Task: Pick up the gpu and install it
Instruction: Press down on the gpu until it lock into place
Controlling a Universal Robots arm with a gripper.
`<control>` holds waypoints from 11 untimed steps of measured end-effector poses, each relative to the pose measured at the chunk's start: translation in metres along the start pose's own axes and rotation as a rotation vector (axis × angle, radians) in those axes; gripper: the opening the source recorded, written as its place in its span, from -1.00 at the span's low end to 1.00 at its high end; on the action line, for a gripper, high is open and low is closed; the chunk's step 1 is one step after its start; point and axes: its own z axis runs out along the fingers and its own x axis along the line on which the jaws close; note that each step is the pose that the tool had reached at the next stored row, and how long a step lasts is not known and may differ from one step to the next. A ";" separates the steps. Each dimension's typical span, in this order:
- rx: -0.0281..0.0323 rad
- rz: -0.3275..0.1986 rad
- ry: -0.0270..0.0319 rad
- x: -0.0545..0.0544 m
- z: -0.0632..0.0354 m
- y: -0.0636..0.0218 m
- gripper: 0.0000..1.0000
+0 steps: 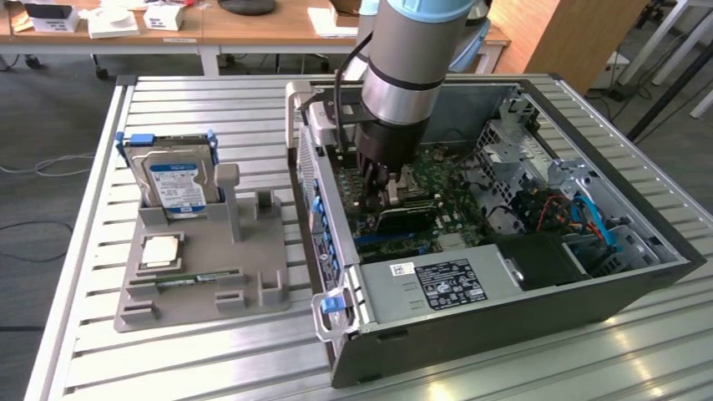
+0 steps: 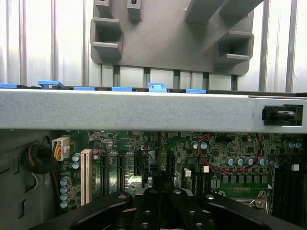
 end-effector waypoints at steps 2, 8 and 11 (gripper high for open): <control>-0.0001 0.000 0.0002 0.000 0.0000 0.0000 -0.79; -0.0001 0.000 0.0003 0.000 0.0006 0.0000 -0.79; 0.0000 0.000 0.0002 0.000 0.0007 0.0000 -0.79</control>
